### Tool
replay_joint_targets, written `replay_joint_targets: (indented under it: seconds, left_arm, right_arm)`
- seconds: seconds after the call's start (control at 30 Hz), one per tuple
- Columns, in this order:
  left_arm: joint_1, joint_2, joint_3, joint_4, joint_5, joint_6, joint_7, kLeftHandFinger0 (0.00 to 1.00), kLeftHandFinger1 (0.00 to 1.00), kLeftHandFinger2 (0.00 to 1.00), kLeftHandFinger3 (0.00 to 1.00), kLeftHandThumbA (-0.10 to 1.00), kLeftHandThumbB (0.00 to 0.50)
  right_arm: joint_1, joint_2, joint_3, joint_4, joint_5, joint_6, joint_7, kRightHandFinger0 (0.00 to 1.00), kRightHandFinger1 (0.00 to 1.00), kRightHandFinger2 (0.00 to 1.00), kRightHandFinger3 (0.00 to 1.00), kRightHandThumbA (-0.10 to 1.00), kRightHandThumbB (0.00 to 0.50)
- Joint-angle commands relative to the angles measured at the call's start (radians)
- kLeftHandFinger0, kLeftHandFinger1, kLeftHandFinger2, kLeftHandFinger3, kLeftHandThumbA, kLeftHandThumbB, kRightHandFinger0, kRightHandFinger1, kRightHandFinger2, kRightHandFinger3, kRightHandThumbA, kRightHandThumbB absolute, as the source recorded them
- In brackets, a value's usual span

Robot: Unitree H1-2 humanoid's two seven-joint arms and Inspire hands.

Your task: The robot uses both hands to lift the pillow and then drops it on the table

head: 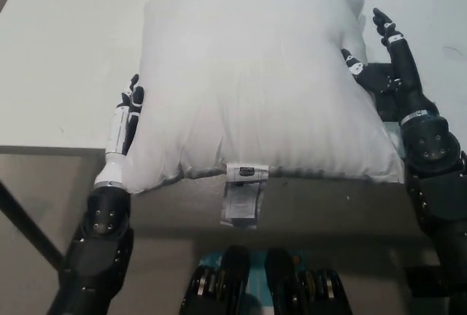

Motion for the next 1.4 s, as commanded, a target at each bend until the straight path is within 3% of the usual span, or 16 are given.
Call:
replay_joint_targets:
  seconds: [0.0,0.3,0.33,0.5,0.53,0.63,0.7,0.8,0.83,0.97,1.0,1.07,1.1,1.27,1.33,1.37]
  left_arm:
    - [0.041,-0.053,-0.011,0.104,-0.024,0.006,-0.011,1.00,1.00,1.00,1.00,1.00,0.079]
    - [0.022,-0.070,0.002,0.073,-0.054,0.006,-0.018,1.00,1.00,1.00,1.00,1.00,0.073]
    - [-0.007,-0.091,-0.005,0.040,-0.058,0.006,-0.030,1.00,1.00,1.00,1.00,1.00,0.083]
    - [-0.017,-0.101,-0.010,0.031,-0.057,0.006,-0.027,1.00,1.00,1.00,1.00,1.00,0.099]
    - [-0.032,-0.129,-0.028,0.028,-0.045,0.006,-0.020,1.00,1.00,1.00,1.00,1.00,0.108]
    - [-0.032,-0.139,-0.029,0.032,-0.047,0.006,-0.018,1.00,1.00,1.00,1.00,1.00,0.121]
    - [-0.050,-0.174,-0.016,0.073,-0.067,0.006,-0.021,1.00,1.00,1.00,1.00,1.00,0.088]
    - [-0.051,-0.175,-0.016,0.076,-0.070,0.006,-0.021,1.00,1.00,1.00,1.00,1.00,0.087]
    - [-0.061,-0.210,-0.015,0.106,-0.068,0.006,0.007,1.00,1.00,1.00,1.00,1.00,0.060]
    - [-0.064,-0.213,-0.019,0.114,-0.071,0.006,0.014,1.00,1.00,1.00,1.00,1.00,0.060]
    - [-0.073,-0.249,-0.024,0.107,-0.069,0.006,0.033,1.00,1.00,1.00,1.00,1.00,0.038]
    - [-0.077,-0.269,-0.030,0.079,-0.068,0.006,0.053,1.00,1.00,1.00,1.00,1.00,0.101]
    - [-0.079,-0.271,-0.034,0.076,-0.067,0.006,0.058,1.00,1.00,1.00,1.00,1.00,0.101]
    - [-0.076,-0.278,-0.056,0.007,-0.057,0.006,0.067,1.00,1.00,1.00,1.00,1.00,0.013]
    - [-0.066,-0.285,-0.069,-0.032,-0.056,0.006,0.065,1.00,1.00,1.00,1.00,1.00,0.027]
    - [-0.059,-0.286,-0.072,-0.073,-0.063,0.006,0.061,1.00,1.00,1.00,1.00,1.00,0.001]
  right_arm:
    - [-0.027,0.023,-0.026,0.065,0.070,-0.102,-0.004,1.00,1.00,1.00,1.00,1.00,0.170]
    - [-0.013,0.049,-0.030,0.125,0.082,-0.078,-0.014,1.00,1.00,1.00,1.00,1.00,0.162]
    - [0.022,0.099,-0.017,0.084,0.092,-0.045,0.003,1.00,1.00,1.00,1.00,1.00,0.215]
    - [0.029,0.116,-0.016,0.083,0.110,-0.053,0.016,1.00,1.00,1.00,1.00,1.00,0.231]
    - [0.058,0.168,0.004,0.054,0.116,0.002,0.039,1.00,1.00,1.00,1.00,1.00,0.297]
    - [0.065,0.180,0.007,0.038,0.142,0.048,0.074,1.00,1.00,1.00,1.00,1.00,0.330]
    - [0.070,0.197,0.051,0.037,0.141,0.100,0.149,1.00,1.00,1.00,1.00,1.00,0.317]
    - [0.072,0.195,0.061,0.030,0.150,0.108,0.148,1.00,1.00,1.00,1.00,1.00,0.319]
    - [0.082,0.228,0.095,0.048,0.140,0.067,0.167,1.00,1.00,1.00,1.00,1.00,0.315]
    - [0.083,0.228,0.110,0.049,0.148,0.064,0.165,1.00,1.00,1.00,1.00,1.00,0.315]
    - [0.078,0.244,0.157,0.085,0.091,-0.016,0.143,1.00,1.00,1.00,1.00,1.00,0.274]
    - [0.085,0.246,0.180,0.057,0.085,-0.034,0.132,1.00,1.00,1.00,1.00,1.00,0.296]
    - [0.086,0.245,0.185,0.053,0.087,-0.040,0.128,1.00,1.00,1.00,1.00,1.00,0.295]
    - [0.095,0.247,0.199,-0.016,0.103,-0.026,0.116,1.00,1.00,1.00,1.00,1.00,0.238]
    - [0.110,0.244,0.203,-0.070,0.120,-0.017,0.127,1.00,1.00,1.00,1.00,1.00,0.240]
    - [0.116,0.244,0.205,-0.114,0.130,-0.012,0.131,1.00,1.00,1.00,1.00,1.00,0.271]
